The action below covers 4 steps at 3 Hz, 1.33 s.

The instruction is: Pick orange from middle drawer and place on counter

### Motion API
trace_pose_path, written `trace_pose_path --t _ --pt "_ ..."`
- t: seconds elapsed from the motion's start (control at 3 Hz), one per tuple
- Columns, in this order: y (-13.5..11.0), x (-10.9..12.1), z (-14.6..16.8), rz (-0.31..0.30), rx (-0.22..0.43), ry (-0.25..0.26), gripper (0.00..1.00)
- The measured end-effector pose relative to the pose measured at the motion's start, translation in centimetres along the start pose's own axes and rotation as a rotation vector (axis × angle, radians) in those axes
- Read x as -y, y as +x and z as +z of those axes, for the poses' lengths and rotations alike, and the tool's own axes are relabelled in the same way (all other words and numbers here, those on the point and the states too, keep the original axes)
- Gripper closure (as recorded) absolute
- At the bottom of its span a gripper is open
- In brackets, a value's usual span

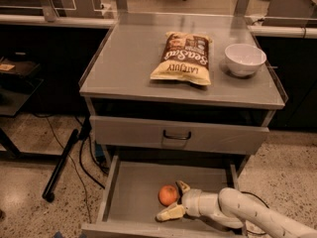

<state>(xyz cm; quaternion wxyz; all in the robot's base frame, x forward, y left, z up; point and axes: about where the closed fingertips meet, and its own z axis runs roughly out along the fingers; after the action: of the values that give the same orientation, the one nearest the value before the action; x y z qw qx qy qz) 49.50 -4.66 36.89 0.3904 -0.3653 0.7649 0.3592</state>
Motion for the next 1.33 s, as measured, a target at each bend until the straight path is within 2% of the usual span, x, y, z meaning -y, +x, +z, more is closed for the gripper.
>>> trace_pose_path --t 0.33,0.67,1.0,1.33 --pt "0.12 0.22 0.79 0.011 0.014 0.002 0.0" --pt "0.3 0.27 1.36 0.02 0.023 0.007 0.18" --pt "0.32 0.28 1.42 0.021 0.024 0.007 0.41" --pt "0.32 0.27 1.42 0.021 0.024 0.007 0.72"
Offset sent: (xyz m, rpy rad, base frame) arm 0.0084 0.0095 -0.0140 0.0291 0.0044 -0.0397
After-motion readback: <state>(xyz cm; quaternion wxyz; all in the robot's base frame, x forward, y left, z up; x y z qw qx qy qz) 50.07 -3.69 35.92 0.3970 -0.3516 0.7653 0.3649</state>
